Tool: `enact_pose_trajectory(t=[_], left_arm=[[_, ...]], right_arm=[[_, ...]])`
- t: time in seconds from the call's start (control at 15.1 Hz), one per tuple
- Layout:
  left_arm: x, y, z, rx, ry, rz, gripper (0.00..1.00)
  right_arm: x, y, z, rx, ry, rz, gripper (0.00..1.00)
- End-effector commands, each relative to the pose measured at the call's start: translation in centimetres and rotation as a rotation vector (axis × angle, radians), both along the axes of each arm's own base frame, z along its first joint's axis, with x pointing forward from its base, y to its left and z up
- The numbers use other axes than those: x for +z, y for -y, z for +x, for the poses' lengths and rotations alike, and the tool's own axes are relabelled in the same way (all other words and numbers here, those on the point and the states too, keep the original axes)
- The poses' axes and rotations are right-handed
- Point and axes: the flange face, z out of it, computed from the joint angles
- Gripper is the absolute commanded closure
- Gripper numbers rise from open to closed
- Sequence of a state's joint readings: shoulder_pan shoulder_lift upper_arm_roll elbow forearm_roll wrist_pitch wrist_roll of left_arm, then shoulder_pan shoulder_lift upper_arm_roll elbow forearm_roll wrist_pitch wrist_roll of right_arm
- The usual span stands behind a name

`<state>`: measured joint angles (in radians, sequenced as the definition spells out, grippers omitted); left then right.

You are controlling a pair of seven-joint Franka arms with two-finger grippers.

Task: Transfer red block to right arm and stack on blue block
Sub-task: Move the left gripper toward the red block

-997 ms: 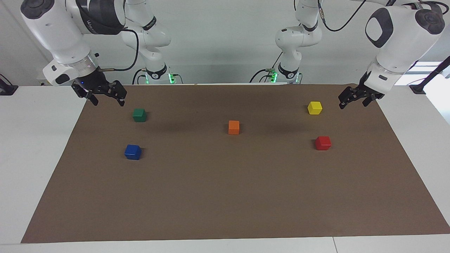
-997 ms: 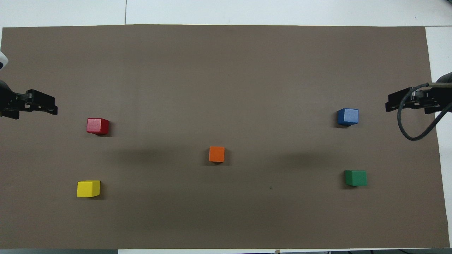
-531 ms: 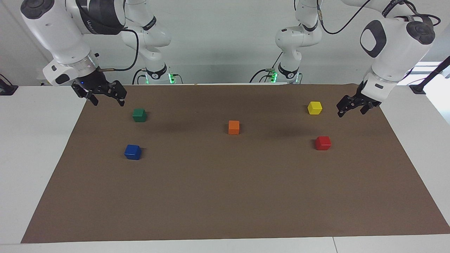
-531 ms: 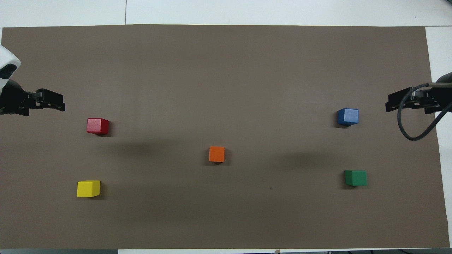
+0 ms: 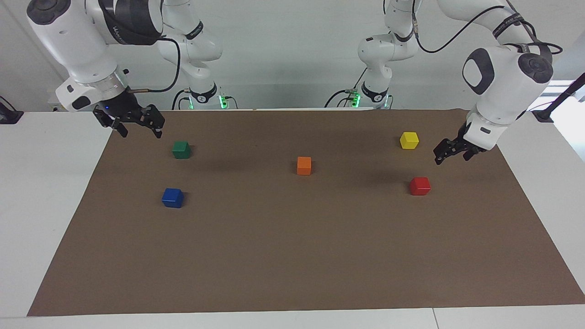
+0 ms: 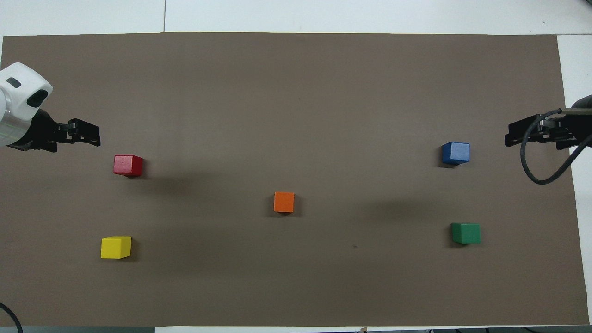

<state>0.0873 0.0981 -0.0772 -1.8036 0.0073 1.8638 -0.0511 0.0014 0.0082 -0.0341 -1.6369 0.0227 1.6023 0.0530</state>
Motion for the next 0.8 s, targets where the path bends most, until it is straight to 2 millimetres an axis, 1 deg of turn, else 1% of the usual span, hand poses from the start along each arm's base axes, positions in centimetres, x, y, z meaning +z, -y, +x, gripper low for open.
enact_pose_trajectory(t=[0.0, 0.07, 0.2, 0.4, 0.53, 0.6, 0.66, 0.73], left_arm=[[-4.0, -0.2, -1.1, 0.014, 0.003, -0.01, 0.0], [-5.1, -0.1, -1.3, 0.012, 0.004, -0.01, 0.0], [-7.5, 0.4, -0.9, 0.005, -0.003, -0.012, 0.0], [-9.5, 0.1, -1.3, 0.003, 0.007, -0.011, 0.0], [-10.5, 0.3, -1.4, -0.021, 0.014, -0.01, 0.0], [-10.7, 0.2, -1.4, -0.036, 0.012, -0.009, 0.0], [-11.0, -0.1, -1.4, -0.044, 0.009, -0.01, 0.0], [-12.0, -0.1, -1.2, -0.044, -0.001, -0.012, 0.0]], right_arm=[[0.2, 0.1, -0.8, 0.006, -0.004, 0.019, 0.0], [0.2, 0.1, -0.8, 0.008, -0.004, 0.019, 0.0], [0.2, 0.1, -0.8, 0.006, -0.004, 0.019, 0.0], [0.2, 0.1, -0.8, 0.006, -0.004, 0.019, 0.0], [0.2, 0.1, -0.8, 0.006, -0.005, 0.019, 0.0], [0.2, 0.1, -0.8, 0.009, -0.004, 0.019, 0.0], [0.1, 0.4, -0.9, 0.013, -0.011, 0.012, 0.0], [0.1, 1.3, -1.0, -0.011, -0.015, 0.01, 0.0]])
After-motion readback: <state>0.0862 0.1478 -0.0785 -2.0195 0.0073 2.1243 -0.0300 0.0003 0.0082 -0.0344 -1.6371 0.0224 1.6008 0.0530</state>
